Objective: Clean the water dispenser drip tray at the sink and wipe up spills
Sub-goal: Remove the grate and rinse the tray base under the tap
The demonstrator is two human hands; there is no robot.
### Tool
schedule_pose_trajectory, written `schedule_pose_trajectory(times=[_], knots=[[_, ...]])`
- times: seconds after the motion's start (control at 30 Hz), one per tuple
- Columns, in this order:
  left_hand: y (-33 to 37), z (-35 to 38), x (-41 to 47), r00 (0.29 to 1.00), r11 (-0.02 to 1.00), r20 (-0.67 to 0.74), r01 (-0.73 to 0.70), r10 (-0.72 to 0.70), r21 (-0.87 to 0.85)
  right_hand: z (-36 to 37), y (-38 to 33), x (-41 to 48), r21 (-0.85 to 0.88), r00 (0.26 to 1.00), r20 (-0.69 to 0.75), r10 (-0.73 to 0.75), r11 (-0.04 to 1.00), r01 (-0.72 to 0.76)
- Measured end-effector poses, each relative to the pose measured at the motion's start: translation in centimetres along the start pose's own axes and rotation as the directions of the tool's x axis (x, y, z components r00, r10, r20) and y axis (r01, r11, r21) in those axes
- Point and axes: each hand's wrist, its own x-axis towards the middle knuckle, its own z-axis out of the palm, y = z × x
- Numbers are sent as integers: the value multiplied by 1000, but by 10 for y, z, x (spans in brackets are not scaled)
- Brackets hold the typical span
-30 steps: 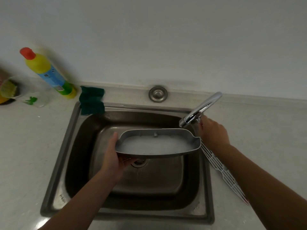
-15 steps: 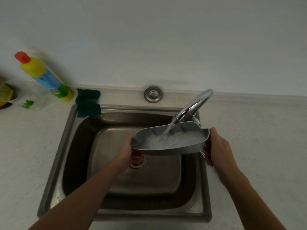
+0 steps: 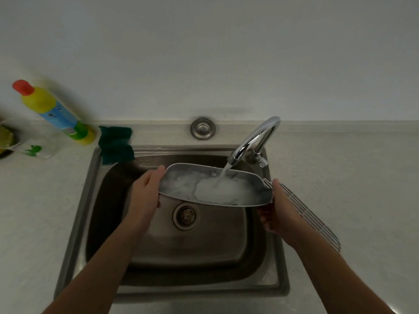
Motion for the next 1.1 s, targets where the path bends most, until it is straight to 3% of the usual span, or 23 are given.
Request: schedule_pose_trajectory(times=[0.1, 0.27, 0.37, 0.47, 0.57, 0.67, 0.73, 0.93, 1.1], knots=[[17, -22, -15, 986, 979, 12, -167, 166, 114, 22, 1, 17, 37, 990, 67, 123, 991, -125], [7, -39, -26, 971, 956, -11, -231, 237, 180, 47, 4, 42, 23, 988, 117, 103, 994, -107], [-8, -40, -32, 989, 989, -47, -139, 142, 55, 53, -2, 50, -21, 997, 57, 53, 998, -52], [-28, -34, -31, 996, 981, -71, 43, -57, -190, 52, -15, 44, -55, 1000, -26, -2, 999, 1], [-44, -22, -27, 954, 889, -62, 247, -292, -385, 42, -24, 29, -218, 973, -102, -207, 959, 181], [-54, -1, -22, 892, 784, 10, 403, -453, -472, 33, -24, 4, -377, 889, -31, -456, 830, 412], [-56, 14, -19, 845, 700, 79, 487, -530, -522, 27, -22, -10, -449, 826, -37, -563, 747, 489], [-59, 47, -14, 771, 583, 222, 607, -597, -540, 11, -9, -32, -521, 728, -69, -682, 647, 557], [-58, 36, -12, 842, 721, 218, 537, -494, -439, -3, 5, -27, -458, 756, -52, -652, 689, 562]])
